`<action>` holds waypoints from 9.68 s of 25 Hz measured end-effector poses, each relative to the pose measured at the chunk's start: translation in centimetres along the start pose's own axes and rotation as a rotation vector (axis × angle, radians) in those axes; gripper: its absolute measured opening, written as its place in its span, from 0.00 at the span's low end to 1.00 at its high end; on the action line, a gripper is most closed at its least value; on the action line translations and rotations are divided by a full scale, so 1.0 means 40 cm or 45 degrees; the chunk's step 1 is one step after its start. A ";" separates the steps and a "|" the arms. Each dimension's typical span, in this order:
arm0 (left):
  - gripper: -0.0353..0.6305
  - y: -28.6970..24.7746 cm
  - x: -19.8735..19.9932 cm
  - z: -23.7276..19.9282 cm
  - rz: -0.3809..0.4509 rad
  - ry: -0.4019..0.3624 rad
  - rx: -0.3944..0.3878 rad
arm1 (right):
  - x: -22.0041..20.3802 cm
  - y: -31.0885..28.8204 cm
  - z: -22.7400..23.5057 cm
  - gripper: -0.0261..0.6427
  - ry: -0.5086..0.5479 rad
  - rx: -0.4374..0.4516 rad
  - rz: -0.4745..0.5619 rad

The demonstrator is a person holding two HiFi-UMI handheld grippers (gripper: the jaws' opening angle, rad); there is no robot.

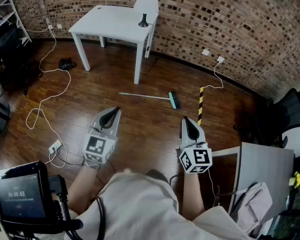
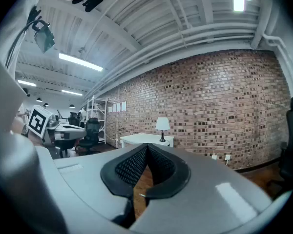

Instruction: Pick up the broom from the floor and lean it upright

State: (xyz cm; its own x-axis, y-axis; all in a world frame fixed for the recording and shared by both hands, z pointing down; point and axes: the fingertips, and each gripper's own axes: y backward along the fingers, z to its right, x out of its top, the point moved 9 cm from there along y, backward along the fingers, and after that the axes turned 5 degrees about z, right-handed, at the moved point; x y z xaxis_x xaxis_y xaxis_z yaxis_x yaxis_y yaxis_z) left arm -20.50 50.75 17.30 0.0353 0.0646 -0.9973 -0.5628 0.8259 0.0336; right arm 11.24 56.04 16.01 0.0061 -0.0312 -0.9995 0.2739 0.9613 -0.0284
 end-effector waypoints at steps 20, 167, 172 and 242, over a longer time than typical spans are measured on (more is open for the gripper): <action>0.05 -0.214 -0.070 -0.106 -0.050 -0.010 0.070 | -0.061 -0.264 0.138 0.06 -0.015 0.054 -0.007; 0.05 -0.883 -1.919 -0.767 -0.494 0.191 0.572 | -2.402 -1.839 0.211 0.17 0.832 1.302 -1.229; 0.05 -0.888 -1.920 -0.758 -0.472 0.200 0.552 | -2.341 -1.834 0.230 0.18 0.816 1.235 -1.141; 0.05 -1.556 -0.840 -0.735 -0.443 0.255 0.411 | -1.143 -2.196 0.668 0.17 0.295 0.507 -0.723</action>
State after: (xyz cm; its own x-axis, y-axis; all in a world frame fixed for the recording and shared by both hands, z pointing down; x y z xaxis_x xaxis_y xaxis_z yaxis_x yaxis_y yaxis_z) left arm -10.95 -19.28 46.79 -0.0018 -0.3272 -0.9450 -0.2612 0.9123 -0.3154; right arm 12.58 -34.29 64.58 -0.4323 -0.3945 -0.8109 0.5037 0.6403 -0.5800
